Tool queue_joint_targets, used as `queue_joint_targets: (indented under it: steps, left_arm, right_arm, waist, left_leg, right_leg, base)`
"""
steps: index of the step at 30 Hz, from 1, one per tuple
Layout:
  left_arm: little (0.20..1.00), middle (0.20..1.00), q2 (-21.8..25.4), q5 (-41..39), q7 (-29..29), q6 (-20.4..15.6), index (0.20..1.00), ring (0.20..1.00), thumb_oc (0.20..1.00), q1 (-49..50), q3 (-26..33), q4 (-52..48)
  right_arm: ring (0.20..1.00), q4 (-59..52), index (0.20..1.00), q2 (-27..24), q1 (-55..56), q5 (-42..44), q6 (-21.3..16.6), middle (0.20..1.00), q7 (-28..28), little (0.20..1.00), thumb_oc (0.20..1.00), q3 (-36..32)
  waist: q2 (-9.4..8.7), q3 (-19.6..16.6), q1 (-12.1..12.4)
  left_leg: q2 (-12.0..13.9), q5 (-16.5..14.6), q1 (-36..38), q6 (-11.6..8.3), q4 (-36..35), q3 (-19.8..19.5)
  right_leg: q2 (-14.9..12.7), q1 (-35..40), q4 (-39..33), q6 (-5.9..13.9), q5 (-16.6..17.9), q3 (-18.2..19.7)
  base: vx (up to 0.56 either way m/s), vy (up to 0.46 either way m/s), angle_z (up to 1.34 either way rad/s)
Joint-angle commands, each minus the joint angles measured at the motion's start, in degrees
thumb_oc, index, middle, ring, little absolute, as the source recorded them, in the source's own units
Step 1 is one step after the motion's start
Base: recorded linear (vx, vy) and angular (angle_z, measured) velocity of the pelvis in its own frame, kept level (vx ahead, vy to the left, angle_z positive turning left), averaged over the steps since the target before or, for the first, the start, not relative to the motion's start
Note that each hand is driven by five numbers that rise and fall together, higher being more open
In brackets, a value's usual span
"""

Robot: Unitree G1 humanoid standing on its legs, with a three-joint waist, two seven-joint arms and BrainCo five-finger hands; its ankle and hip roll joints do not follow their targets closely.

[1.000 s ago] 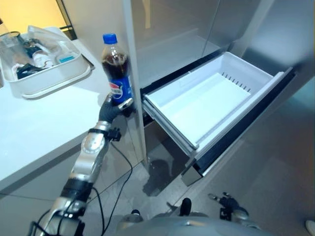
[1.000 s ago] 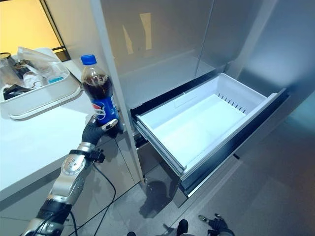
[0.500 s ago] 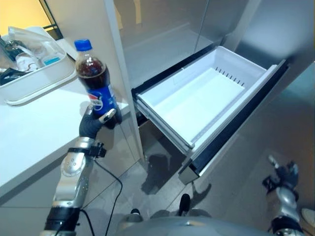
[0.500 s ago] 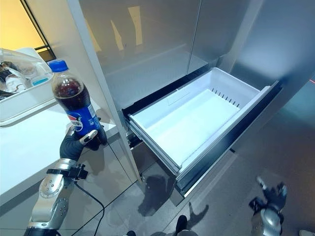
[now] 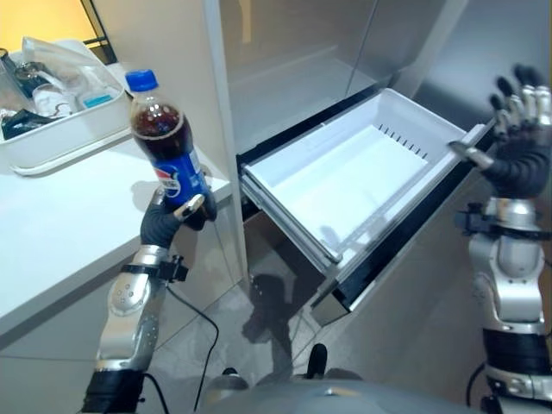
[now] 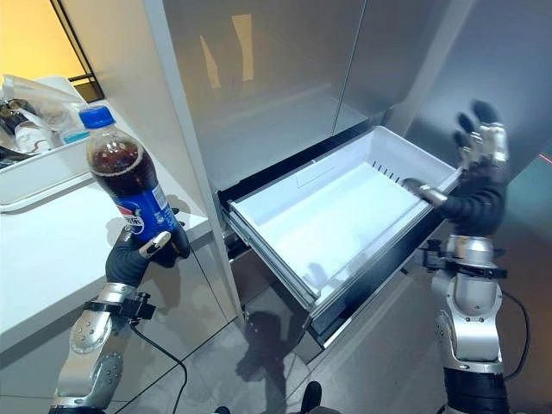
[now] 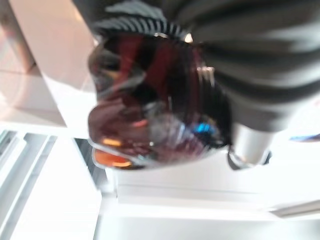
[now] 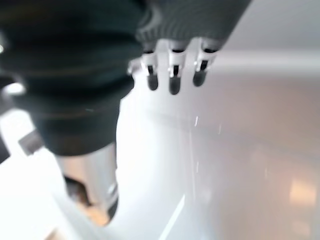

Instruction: Take the drinks into the refrigerator

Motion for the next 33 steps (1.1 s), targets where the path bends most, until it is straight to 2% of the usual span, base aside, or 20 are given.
queue_joint_targets:
  steps: [1,2,3,4,5,6,7,8,9,11,16,17,20,25,28,33]
  left_arm:
    - [0.2,0.2,2.16,-1.77,-3.51,-3.21,0.2,0.2,0.2,-1.75,-2.74,-3.49]
    - [0.2,0.2,3.95,-0.7,-4.28,-3.63,0.2,0.2,0.2,-2.59,-5.43,-2.84]
    - [0.2,0.2,3.92,-0.71,-4.28,-3.69,0.2,0.2,0.2,-2.65,-5.38,-2.76]
    - [0.2,0.2,5.23,-0.39,-5.22,-3.9,0.2,0.2,0.2,-3.74,-8.15,-2.41]
    - [0.2,0.2,5.16,-0.38,-5.22,-3.96,0.2,0.2,0.2,-3.79,-8.05,-2.31]
    - [0.2,0.2,6.04,1.12,-5.77,-3.84,0.2,0.2,0.2,-4.93,-11.4,-1.28]
    - [0.2,0.2,6.39,1.56,-6.02,-3.77,0.2,0.2,0.2,-5.28,-12.37,-1.11]
    - [0.2,0.2,6.35,1.57,-6.01,-3.79,0.2,0.2,0.2,-5.3,-12.31,-1.08]
    - [0.2,0.2,6.6,3.32,-6.08,-3.77,0.2,0.2,0.2,-6.94,-15.65,0.74]
    - [0.2,0.2,6.53,4.65,-5.53,-3.99,0.2,0.2,0.2,-8.23,-17.37,1.79]
    - [0.2,0.2,4.66,8.83,-3.47,-4.24,0.2,0.2,0.2,-11.24,-20.97,6.65]
    - [0.2,0.2,4.07,10.93,-2.81,-4.21,0.2,0.2,0.2,-12.4,-22.05,8.57]
    - [0.2,0.2,3.16,13.71,-1.66,-4.38,0.2,0.2,0.2,-14.02,-23.44,11.0]
    - [0.2,0.2,2.48,17.44,0.54,-5.51,0.2,0.2,0.2,-16.26,-24.55,12.12]
    - [0.2,0.2,2.28,18.1,1.0,-5.93,0.2,0.2,0.2,-17.51,-25.54,11.74]
    - [0.2,0.2,0.9,22.1,3.23,-6.45,0.2,0.2,0.2,-21.73,-28.78,11.49]
  right_arm:
    - [1.0,-1.03,1.0,-3.56,-6.51,1.67,-0.29,1.0,3.48,1.0,1.0,0.32]
    - [1.0,1.57,1.0,-5.06,-9.2,3.45,0.79,1.0,6.02,1.0,1.0,5.64]
    - [1.0,1.83,1.0,-5.11,-9.46,3.53,0.69,1.0,6.06,1.0,1.0,5.77]
    - [1.0,6.04,1.0,-6.1,-12.7,5.52,2.47,1.0,9.17,1.0,1.0,12.52]
    - [1.0,6.37,1.0,-6.14,-13.04,5.59,2.34,1.0,9.22,1.0,1.0,12.74]
    - [1.0,10.29,1.0,-6.28,-15.69,6.65,3.75,1.0,11.13,1.0,1.0,17.98]
    - [1.0,12.23,1.0,-6.17,-16.92,6.83,4.16,1.0,11.88,1.0,1.0,20.11]
    - [1.0,12.45,1.0,-6.15,-17.14,6.87,4.06,1.0,11.91,1.0,1.0,20.25]
    - [1.0,18.6,1.0,-3.77,-19.81,6.67,5.4,1.0,13.03,1.0,1.0,25.22]
    - [1.0,21.9,1.0,-1.79,-21.92,6.15,5.81,1.0,13.29,1.0,1.0,28.14]
    - [1.0,29.36,1.0,4.92,-24.67,4.46,6.19,1.0,12.48,1.0,1.0,31.84]
    - [1.0,31.3,1.0,7.46,-25.47,4.72,6.96,1.0,13.76,1.0,1.0,33.86]
    - [1.0,34.03,1.0,10.79,-27.06,7.66,8.38,1.0,16.15,1.0,1.0,37.06]
    - [1.0,34.43,1.0,14.58,-30.49,14.51,10.03,1.0,19.32,1.0,1.0,40.2]
    - [1.0,35.18,1.0,16.23,-32.04,15.89,10.28,1.0,19.42,1.0,1.0,41.06]
    - [1.0,38.32,1.0,22.08,-35.69,16.69,10.15,1.0,18.08,1.0,1.0,42.44]
  waist:
    - [0.58,-1.03,1.42]
    - [0.48,-1.13,2.03]
    - [0.5,-1.09,1.98]
    - [0.41,-1.17,2.63]
    - [0.45,-1.13,2.53]
    - [0.48,-1.29,2.92]
    - [0.52,-1.33,3.05]
    - [0.54,-1.3,2.99]
    - [0.66,-1.42,3.51]
    - [0.75,-1.4,3.72]
    - [1.07,-1.34,4.18]
    - [1.21,-1.43,4.4]
    - [1.29,-1.51,4.69]
    - [1.45,-1.56,5.12]
    - [1.55,-1.61,5.24]
    - [1.58,-1.89,5.39]
  left_leg:
    - [-1.21,-2.29,-2.49,1.62,0.03,-3.92]
    - [-1.17,-2.12,-2.51,1.48,0.03,-3.95]
    - [-1.17,-2.12,-2.51,1.48,0.03,-3.94]
    - [-1.14,-1.98,-2.45,1.34,0.03,-3.91]
    - [-1.13,-2.0,-2.44,1.34,0.03,-3.89]
    - [-1.07,-1.99,-2.31,1.21,0.03,-3.9]
    - [-1.06,-1.99,-2.22,1.17,0.03,-3.9]
    - [-1.06,-2.0,-2.21,1.16,0.03,-3.89]
    - [-0.99,-1.97,-2.13,1.06,0.03,-3.99]
    - [-0.95,-1.95,-2.01,1.0,0.03,-4.04]
    - [-0.84,-1.89,-1.88,0.97,0.03,-4.19]
    - [-0.76,-1.88,-1.8,0.9,0.03,-4.31]
    - [-0.67,-1.88,-1.72,0.79,0.03,-4.46]
    - [-0.53,-1.78,-1.83,0.61,0.03,-4.56]
    - [-0.5,-1.77,-1.81,0.56,0.03,-4.61]
    - [-0.46,-1.89,-1.79,0.51,0.03,-4.68]
  right_leg:
    - [-1.76,2.93,3.18,4.45,-2.72,-3.68]
    - [-1.8,3.01,3.23,4.41,-2.66,-3.84]
    - [-1.79,3.01,3.22,4.41,-2.66,-3.83]
    - [-1.86,3.12,3.25,4.39,-2.59,-4.02]
    - [-1.84,3.12,3.25,4.39,-2.59,-4.0]
    - [-1.9,3.24,3.33,4.37,-2.61,-4.25]
    - [-1.89,3.33,3.37,4.36,-2.64,-4.34]
    - [-1.89,3.34,3.36,4.36,-2.64,-4.33]
    - [-1.86,3.53,3.43,4.32,-2.75,-4.49]
    - [-1.87,3.67,3.58,4.32,-2.88,-4.69]
    - [-1.79,3.83,3.84,4.19,-3.22,-4.89]
    - [-1.79,3.92,3.9,4.14,-3.32,-5.03]
    - [-1.77,4.16,3.9,4.03,-3.55,-5.19]
    - [-1.71,4.48,3.69,3.93,-3.74,-5.6]
    - [-1.71,4.52,3.69,3.91,-3.75,-5.8]
    - [-1.75,4.7,3.55,3.95,-3.8,-5.95]
  base:
    - [0.0,0.0,0.0]
    - [0.0,0.0,0.0]
    - [0.0,0.0,0.0]
    - [0.0,0.0,0.0]
    - [0.0,0.0,0.0]
    - [0.0,0.0,0.0]
    - [0.0,0.0,0.0]
    - [0.0,0.0,0.0]
    - [0.0,0.0,0.0]
    - [0.0,0.0,0.0]
    - [0.0,0.0,0.0]
    - [0.04,-0.023,0.02]
    - [0.01,-0.009,0.0]
    - [0.01,-0.004,0.0]
    - [0.0,0.0,0.0]
    - [0.0,0.0,0.0]
